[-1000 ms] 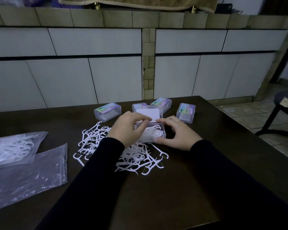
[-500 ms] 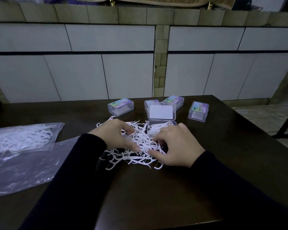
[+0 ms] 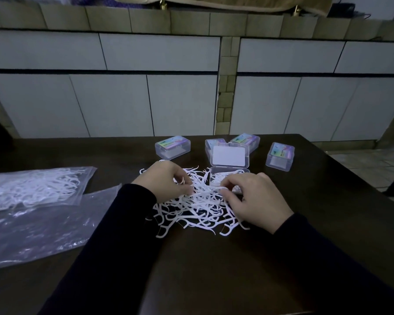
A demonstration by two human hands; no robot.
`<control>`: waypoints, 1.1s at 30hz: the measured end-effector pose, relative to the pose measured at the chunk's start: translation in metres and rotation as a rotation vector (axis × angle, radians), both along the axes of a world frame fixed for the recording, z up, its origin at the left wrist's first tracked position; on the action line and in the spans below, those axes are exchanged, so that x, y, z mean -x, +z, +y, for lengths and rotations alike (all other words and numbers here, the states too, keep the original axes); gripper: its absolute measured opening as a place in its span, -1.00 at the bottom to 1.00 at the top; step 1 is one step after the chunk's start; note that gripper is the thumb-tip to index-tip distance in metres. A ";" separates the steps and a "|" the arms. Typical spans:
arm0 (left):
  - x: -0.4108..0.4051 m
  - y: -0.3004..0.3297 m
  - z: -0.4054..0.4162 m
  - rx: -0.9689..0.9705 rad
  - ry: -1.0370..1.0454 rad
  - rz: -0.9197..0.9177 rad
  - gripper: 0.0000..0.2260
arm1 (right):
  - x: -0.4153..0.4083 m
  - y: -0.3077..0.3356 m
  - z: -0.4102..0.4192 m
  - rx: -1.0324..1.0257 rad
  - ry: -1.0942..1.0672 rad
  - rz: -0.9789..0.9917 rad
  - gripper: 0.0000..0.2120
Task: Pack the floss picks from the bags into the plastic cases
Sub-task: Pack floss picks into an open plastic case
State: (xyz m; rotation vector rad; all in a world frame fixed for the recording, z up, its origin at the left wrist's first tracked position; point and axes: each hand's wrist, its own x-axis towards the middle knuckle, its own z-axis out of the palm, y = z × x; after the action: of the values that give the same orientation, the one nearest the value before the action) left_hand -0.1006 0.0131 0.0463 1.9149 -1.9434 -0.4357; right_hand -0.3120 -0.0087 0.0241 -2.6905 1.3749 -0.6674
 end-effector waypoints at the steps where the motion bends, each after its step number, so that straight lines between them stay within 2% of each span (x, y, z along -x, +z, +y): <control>1: 0.000 0.000 0.001 0.005 0.011 0.012 -0.94 | 0.001 0.000 -0.001 0.004 -0.014 -0.014 -0.86; 3: -0.001 0.000 0.000 0.029 0.030 0.021 -0.92 | 0.002 0.000 0.000 0.019 -0.013 -0.037 -0.81; 5: -0.002 0.000 0.000 0.046 0.047 0.030 -0.90 | 0.000 -0.001 0.003 0.028 0.014 -0.023 -0.68; 7: -0.003 0.000 0.000 0.052 0.062 0.044 -0.93 | -0.005 -0.002 0.007 0.042 0.055 0.037 -0.54; 9: -0.004 0.000 -0.001 0.065 0.072 0.051 -0.94 | -0.011 -0.003 0.011 0.053 0.076 0.110 -0.51; 12: -0.007 -0.001 -0.001 0.074 0.089 0.097 -0.94 | -0.019 -0.005 0.015 0.064 0.054 0.142 -0.60; 17: -0.007 -0.002 -0.003 0.105 0.109 0.168 -0.92 | -0.024 -0.006 0.018 0.014 0.019 0.053 -0.82; 23: -0.006 -0.003 -0.002 0.208 0.114 0.251 -0.89 | -0.026 -0.005 0.018 -0.011 -0.014 -0.009 -0.84; 26: -0.004 -0.001 0.000 0.252 0.111 0.361 -0.87 | -0.020 -0.001 0.014 0.004 -0.014 -0.109 -0.89; 28: -0.001 0.002 0.001 0.300 0.113 0.451 -0.95 | -0.014 0.002 0.010 -0.005 -0.024 -0.218 -0.92; 33: 0.006 -0.001 -0.002 0.515 0.160 0.639 -0.97 | 0.004 0.007 -0.013 0.022 -0.099 -0.409 -0.92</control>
State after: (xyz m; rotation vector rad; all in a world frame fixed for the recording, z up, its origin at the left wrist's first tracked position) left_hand -0.1066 0.0107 0.0454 1.3633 -1.3121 -0.3885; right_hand -0.3158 -0.0221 0.0310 -2.3290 1.3945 -1.1672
